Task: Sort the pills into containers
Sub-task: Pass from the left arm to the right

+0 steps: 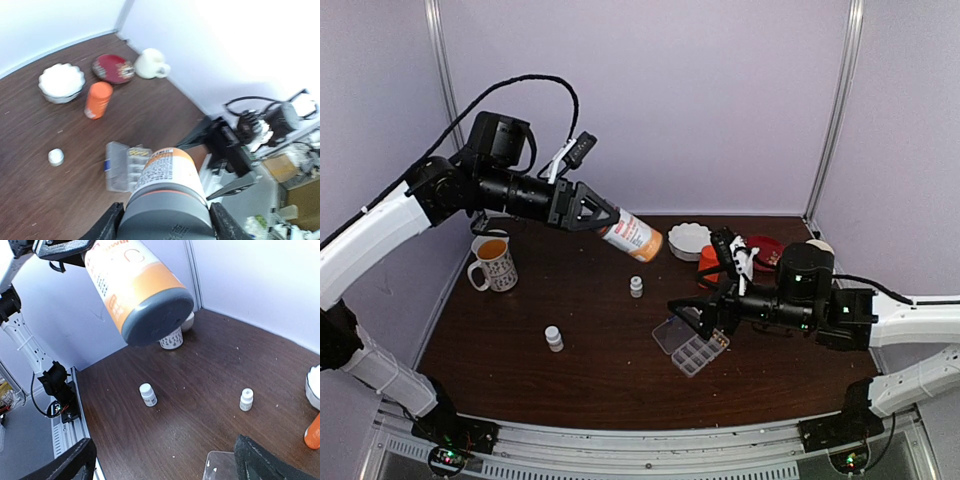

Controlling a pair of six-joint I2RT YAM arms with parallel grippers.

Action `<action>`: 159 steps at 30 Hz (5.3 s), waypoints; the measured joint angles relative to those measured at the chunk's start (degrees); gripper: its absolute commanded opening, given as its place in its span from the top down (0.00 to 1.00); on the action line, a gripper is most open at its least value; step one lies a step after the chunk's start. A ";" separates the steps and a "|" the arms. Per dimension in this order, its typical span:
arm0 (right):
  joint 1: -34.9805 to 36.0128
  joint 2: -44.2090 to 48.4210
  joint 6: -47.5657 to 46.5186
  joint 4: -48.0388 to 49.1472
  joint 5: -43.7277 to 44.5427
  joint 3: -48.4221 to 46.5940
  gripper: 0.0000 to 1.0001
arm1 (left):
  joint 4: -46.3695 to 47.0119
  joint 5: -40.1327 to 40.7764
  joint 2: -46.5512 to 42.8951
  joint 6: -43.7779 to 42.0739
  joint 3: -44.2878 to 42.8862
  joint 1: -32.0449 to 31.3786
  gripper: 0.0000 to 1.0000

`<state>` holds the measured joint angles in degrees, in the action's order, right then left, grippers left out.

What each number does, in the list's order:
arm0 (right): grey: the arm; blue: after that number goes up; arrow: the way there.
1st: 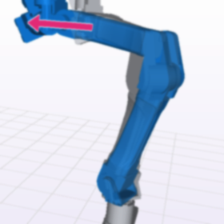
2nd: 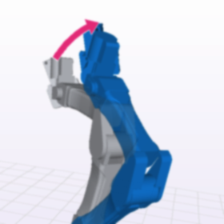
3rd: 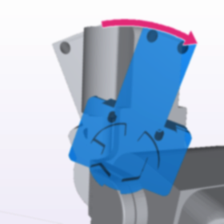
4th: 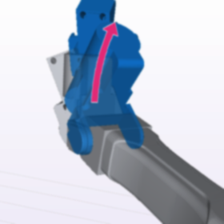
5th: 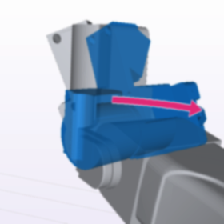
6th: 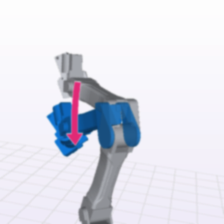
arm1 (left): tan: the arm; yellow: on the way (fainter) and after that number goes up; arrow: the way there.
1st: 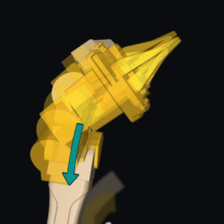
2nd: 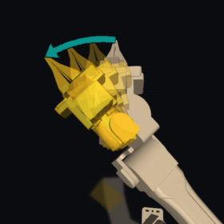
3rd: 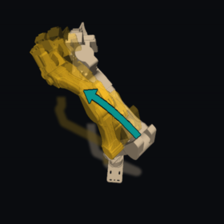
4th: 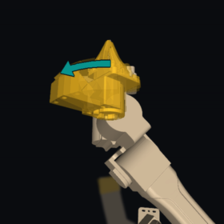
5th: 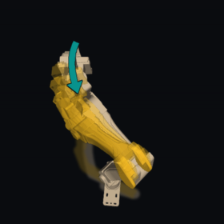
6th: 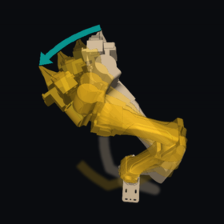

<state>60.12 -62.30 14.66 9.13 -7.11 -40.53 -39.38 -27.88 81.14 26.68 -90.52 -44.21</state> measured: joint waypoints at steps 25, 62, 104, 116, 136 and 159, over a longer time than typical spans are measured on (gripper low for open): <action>16.85 0.68 -26.45 15.04 20.13 -0.59 0.00 | 6.58 -13.60 -1.60 12.26 0.92 -6.82 0.85; 20.92 -0.26 -34.99 18.45 25.29 -3.50 0.13 | 7.32 -14.56 -1.57 13.31 2.93 -7.78 0.86; 21.14 -0.59 -32.50 13.62 25.83 -4.50 0.63 | 12.28 -15.39 -4.13 13.88 7.63 -6.99 0.17; 19.15 3.37 -24.28 10.01 17.84 -2.99 0.73 | 23.65 -14.60 -18.34 -15.85 25.73 -3.91 0.11; 13.09 -2.54 -11.56 4.39 -8.20 -6.62 0.77 | 26.43 -12.24 -27.98 -70.34 36.06 -7.67 0.08; 13.09 -7.19 -11.45 3.45 -11.04 -9.90 0.82 | 22.53 -14.64 -26.10 -77.37 36.04 -8.79 0.23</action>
<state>73.21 -69.49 3.20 12.58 -18.15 -50.43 -16.84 -42.52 55.05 -50.70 -54.48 -52.99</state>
